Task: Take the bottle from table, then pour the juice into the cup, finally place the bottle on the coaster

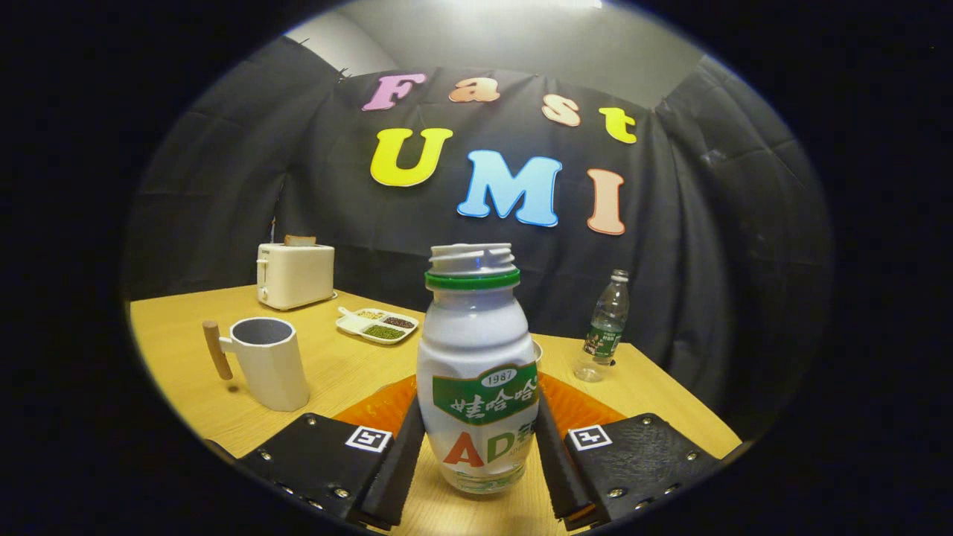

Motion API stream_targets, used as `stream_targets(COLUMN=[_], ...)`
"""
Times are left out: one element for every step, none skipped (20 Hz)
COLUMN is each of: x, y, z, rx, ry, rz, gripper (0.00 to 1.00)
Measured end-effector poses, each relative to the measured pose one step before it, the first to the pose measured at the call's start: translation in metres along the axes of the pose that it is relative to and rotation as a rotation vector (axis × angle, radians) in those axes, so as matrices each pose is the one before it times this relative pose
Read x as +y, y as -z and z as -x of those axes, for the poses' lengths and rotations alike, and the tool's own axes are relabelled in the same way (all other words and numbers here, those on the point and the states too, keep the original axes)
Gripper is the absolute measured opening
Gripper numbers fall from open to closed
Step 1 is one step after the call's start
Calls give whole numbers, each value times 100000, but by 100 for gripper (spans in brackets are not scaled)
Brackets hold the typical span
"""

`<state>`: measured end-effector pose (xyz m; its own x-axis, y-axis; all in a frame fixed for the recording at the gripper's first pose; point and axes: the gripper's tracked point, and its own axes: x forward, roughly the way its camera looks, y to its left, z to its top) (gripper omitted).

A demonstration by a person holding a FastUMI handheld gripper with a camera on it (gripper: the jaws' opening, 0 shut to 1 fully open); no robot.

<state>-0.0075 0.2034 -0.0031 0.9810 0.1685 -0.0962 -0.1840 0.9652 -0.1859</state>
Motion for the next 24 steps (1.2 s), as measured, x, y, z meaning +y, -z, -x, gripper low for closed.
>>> stream_targets(x=[330,380,274,225,227,396,322,482,537,473,534,408,368,269,283,340,301,81,45,105,79,165,95,195], y=[-222,-128,-215,-173,-266,-144,-41,-19,-86,-43,-131,-56,-110,31,-57,-81,-217,-17,-174,-81,-151,27,-18,84], z=[-19,-63,-154,-153,-154,-325,-304,-258,-242,-314,-264,-134,-177,-138,-105,-16,-214,-331,-139,-198,-104,-240,-76,-164], rx=[37,226,545,198,-71,224,631,557,686,558,368,268,350,436,276,-191,-13,474,291,304,445,616,456,506], ry=[-1048,-1088,-876,-545,-552,-940,-695,-1047,-1174,-1132,-1010,-792,-604,-482,-537,-862,-821,-299,-138,-183,-90,30,-18,-141], rz=[2061,1889,2084,2189,2233,2258,1976,1738,1638,1682,1987,2242,2451,2302,2040,1614,1364,1477,1311,1371,1727,2133,2178,2197], gripper=[72,72,72,72,72,72,72,72,72,72,72,72,72,72,72,72,72,72,72,72,72,72,72,72])
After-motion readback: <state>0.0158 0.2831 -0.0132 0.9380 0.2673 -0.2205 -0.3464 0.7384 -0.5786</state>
